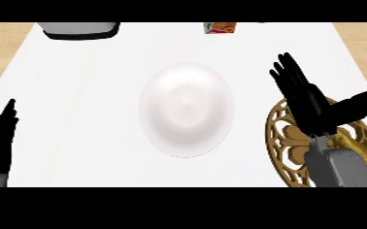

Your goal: Pick the tomato from the placemat and place it in the plate

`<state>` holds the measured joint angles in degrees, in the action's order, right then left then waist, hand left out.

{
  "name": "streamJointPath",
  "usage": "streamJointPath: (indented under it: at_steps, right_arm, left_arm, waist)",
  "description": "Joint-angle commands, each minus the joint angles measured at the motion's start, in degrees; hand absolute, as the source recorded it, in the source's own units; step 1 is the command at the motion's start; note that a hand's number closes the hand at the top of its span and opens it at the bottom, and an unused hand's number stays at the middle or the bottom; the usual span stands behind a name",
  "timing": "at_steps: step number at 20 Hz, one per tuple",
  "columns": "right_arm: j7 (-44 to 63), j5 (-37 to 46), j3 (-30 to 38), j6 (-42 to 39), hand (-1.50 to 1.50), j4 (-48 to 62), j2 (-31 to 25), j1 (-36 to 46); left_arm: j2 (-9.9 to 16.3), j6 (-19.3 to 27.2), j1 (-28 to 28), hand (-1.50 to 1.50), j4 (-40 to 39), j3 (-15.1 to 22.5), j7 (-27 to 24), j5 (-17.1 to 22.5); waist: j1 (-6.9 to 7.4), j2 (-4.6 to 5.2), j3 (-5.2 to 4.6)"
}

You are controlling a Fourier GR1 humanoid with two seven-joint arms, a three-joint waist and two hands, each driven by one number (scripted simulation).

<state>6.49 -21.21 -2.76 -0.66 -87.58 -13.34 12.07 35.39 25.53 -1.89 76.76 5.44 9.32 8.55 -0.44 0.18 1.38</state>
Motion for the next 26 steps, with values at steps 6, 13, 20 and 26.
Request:
streamJointPath:
  at_steps: [6, 13, 20, 26]
  right_arm:
    - [-5.04, 0.19, -20.58, -26.5, 1.5, -13.33, -1.93, 4.26]
    - [-24.55, 26.21, -19.52, -14.66, -1.5, -15.96, -14.53, -17.5]
    - [-50.1, 20.33, -9.29, -15.97, -1.5, -12.96, -18.26, -30.17]
    - [-44.02, 23.88, -0.28, -15.29, -1.5, -22.48, -25.69, -31.45]
  left_arm:
    - [-3.17, -8.72, 13.49, 0.0, 12.77, 3.81, -7.4, 3.18]
    - [-3.77, -13.26, 13.02, 0.0, 16.12, 2.27, -7.17, 8.68]
    - [-5.58, -15.41, 14.17, 0.0, 14.63, 2.45, -9.46, 7.4]
    - [-6.17, -14.68, 14.81, 0.0, 17.7, 2.55, -4.91, 6.16]
  waist:
    - [-0.66, -2.09, -1.48]
    - [-3.32, -0.91, -1.1]
    - [-0.99, -0.3, -1.34]
    - [-0.61, -0.43, -1.42]
